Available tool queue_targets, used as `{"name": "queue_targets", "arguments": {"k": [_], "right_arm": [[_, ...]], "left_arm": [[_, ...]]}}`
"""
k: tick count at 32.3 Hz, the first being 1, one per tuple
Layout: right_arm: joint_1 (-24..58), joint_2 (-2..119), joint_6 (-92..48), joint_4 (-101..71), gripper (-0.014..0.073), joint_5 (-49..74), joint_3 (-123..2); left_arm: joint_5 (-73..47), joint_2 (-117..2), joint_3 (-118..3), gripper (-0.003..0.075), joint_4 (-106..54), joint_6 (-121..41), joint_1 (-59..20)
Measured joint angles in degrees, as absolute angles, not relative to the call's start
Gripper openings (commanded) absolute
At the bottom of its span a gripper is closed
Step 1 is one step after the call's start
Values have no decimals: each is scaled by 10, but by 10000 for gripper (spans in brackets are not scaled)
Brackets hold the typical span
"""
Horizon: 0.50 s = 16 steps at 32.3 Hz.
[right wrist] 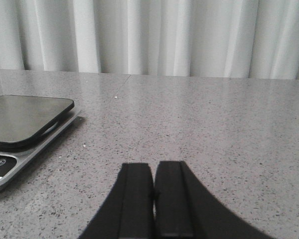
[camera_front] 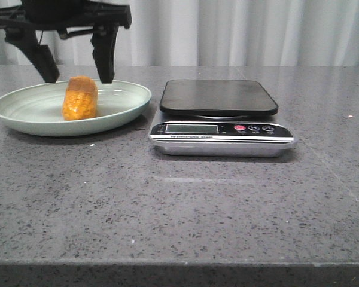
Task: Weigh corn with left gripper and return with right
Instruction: 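Lower the left gripper and close it around the corn cob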
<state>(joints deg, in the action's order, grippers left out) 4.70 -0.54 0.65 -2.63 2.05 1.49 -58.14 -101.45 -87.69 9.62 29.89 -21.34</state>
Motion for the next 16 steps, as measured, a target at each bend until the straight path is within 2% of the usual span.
{"name": "queue_targets", "arguments": {"k": [6,8,10,15,16], "right_arm": [[47,-5,7,-26,173,21,15],[47,-5,7,-26,173,21,15],[47,-5,7,-26,173,21,15],[47,-5,7,-26,173,21,15],[47,-5,7,-26,173,21,15]], "left_arm": [[-590,-1034,-877,543,98,329,-213],[-590,-1039,-877,519,98,335,-213],[-590,-1047,-878,453,98,336,-213],[-592,-1058,-878,190,98,337,-213],[-593,-1058,-880,157,98,337,-213]]}}
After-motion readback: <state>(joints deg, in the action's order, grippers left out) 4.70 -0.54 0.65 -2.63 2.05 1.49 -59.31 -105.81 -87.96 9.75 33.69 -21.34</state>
